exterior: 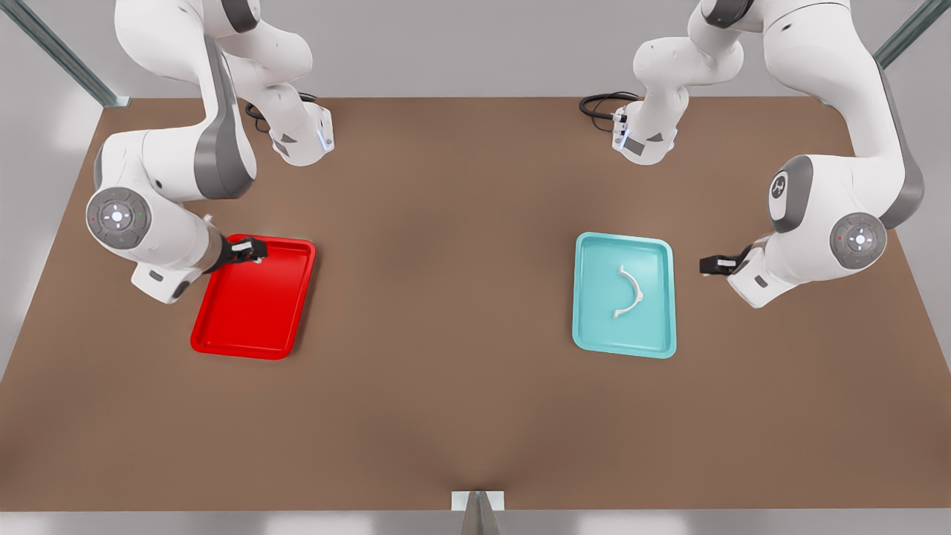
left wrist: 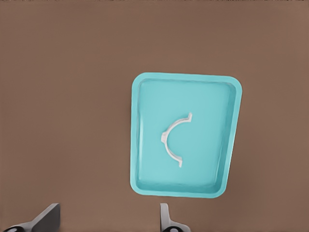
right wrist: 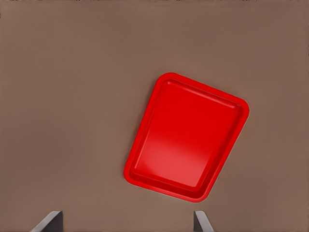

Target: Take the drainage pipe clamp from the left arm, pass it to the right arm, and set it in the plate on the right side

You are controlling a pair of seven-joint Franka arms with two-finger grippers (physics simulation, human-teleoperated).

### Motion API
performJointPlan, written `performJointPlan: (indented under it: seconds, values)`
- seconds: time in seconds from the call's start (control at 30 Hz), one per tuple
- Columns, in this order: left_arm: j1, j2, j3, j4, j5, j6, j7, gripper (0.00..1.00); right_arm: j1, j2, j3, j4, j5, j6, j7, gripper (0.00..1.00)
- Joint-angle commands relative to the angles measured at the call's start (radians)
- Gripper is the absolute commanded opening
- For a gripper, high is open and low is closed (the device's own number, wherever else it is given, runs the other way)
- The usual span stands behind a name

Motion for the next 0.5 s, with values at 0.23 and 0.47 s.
performJointPlan:
  seconds: [0.23, 0.47]
  values:
    - [-0.069, 0.132, 0.0, -0.343, -0.096, 0.593, 0.265, 1.0, -0.047, 0.0, -0.013, 0.004, 0.01, 0.049, -0.04, 1.0]
    - [-0.078, 0.2, -0.003, -0.528, -0.096, 0.885, 0.429, 1.0, -0.047, 0.003, -0.013, 0.003, 0.009, 0.049, -0.04, 1.0]
